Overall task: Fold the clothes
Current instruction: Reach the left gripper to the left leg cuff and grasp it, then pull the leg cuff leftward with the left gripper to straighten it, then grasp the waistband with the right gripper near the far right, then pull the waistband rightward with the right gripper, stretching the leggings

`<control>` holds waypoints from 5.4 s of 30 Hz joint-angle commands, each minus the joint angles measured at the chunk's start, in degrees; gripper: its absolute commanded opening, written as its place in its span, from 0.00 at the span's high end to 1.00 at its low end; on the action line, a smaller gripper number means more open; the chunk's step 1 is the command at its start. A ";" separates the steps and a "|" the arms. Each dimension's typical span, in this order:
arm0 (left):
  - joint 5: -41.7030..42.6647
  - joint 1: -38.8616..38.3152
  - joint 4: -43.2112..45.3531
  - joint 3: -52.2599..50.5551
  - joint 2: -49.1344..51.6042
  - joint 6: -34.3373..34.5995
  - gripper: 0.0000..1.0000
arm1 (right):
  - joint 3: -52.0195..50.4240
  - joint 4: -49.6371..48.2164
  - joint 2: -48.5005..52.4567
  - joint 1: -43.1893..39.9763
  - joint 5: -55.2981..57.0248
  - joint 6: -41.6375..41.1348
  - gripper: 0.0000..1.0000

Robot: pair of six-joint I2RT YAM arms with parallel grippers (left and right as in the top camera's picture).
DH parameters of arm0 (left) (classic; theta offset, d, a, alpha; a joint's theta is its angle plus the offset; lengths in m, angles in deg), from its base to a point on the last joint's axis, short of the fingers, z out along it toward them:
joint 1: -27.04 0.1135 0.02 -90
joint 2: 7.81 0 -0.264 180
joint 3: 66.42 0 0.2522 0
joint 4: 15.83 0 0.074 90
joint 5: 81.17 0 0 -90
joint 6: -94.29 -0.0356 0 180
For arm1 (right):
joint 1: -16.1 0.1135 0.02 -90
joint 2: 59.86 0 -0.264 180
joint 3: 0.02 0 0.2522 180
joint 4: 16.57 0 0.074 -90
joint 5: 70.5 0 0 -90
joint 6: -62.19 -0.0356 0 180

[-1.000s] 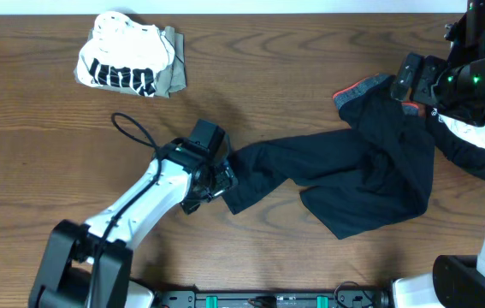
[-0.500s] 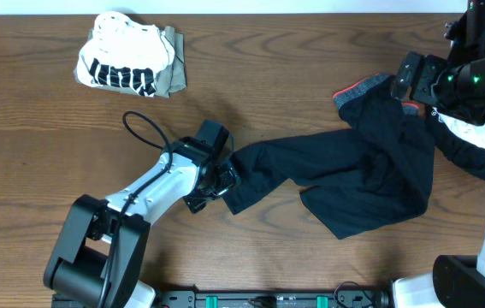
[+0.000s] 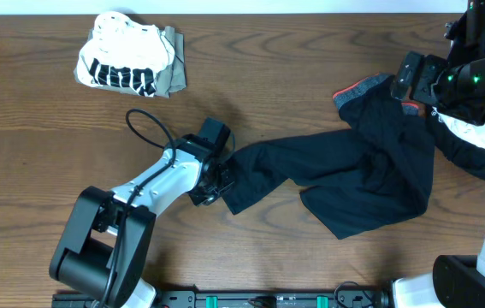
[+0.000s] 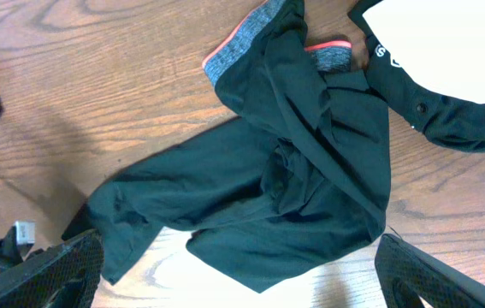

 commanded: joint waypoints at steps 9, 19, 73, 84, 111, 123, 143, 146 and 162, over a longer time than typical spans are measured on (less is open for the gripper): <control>-4.96 2.49 -3.85 -1.18 2.58 -2.10 0.94 | -0.31 0.22 -0.35 0.42 0.00 1.09 0.01; -4.98 19.47 -8.07 -1.18 2.58 -11.65 0.94 | -0.31 0.44 -0.35 0.42 0.00 1.29 0.01; -6.43 51.23 -13.38 -1.18 2.58 -21.42 0.94 | -21.00 -33.68 28.11 9.79 -18.23 -0.07 0.01; -6.43 51.23 -13.35 -1.18 2.58 -21.42 0.94 | -21.00 -34.38 30.10 9.81 -18.18 -2.71 0.15; -6.49 51.23 -12.26 -1.18 2.58 -22.32 0.94 | -20.81 -34.91 31.76 5.05 -12.83 -3.91 0.99; -9.38 51.25 -11.21 -1.18 2.58 -22.23 0.94 | -20.81 -31.91 31.76 -10.40 -12.83 0.20 0.99; -10.21 57.57 -10.19 -1.18 2.58 -22.03 0.93 | -20.81 -28.79 28.46 -18.10 -5.38 0.96 0.99; -7.85 57.57 -10.14 -1.16 2.58 -22.05 0.93 | -20.81 -28.46 25.22 -17.92 -5.88 0.31 0.99; -4.33 57.57 -12.22 -0.46 2.36 -22.27 0.93 | -20.81 -16.87 0.28 -17.44 -2.21 -4.33 0.99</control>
